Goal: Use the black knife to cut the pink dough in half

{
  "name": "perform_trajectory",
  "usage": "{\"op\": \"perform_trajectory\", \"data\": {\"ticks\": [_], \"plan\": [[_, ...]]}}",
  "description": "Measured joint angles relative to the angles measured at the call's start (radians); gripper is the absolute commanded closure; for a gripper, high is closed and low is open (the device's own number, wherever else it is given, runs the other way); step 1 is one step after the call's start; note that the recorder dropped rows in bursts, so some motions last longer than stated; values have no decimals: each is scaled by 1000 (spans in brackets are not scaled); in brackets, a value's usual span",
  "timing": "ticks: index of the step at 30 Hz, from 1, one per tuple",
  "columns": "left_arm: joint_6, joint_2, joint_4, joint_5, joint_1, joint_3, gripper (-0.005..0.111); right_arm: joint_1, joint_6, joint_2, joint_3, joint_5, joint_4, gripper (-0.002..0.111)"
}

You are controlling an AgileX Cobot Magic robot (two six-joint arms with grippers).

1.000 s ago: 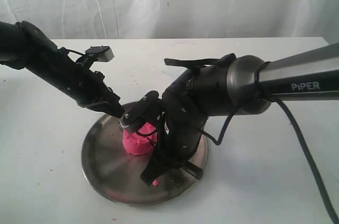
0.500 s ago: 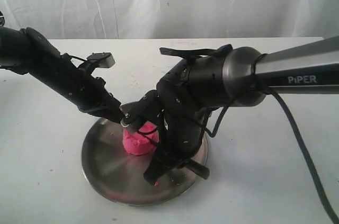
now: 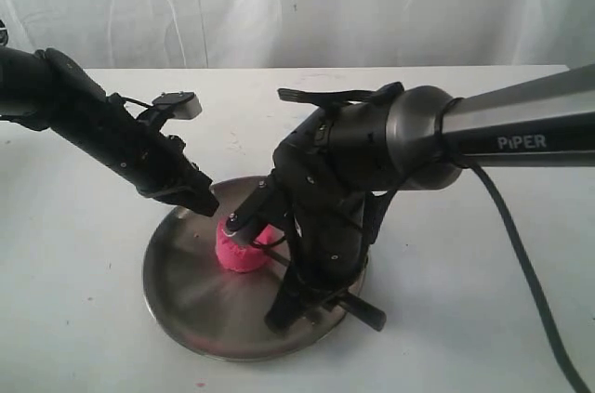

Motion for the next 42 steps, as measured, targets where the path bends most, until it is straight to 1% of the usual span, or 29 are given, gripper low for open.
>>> {"op": "perform_trajectory", "data": {"ticks": [15,27,42], "plan": [[0,0,0,0,0,0,107,0,-16,29,-5,-11,-4,102],[-4,0,0,0,0,0,107,0,-42,41,-83,54,-49,102],[-4,0,-2,0,0,0,107,0,-88,128,-185,96,-51,102]]}}
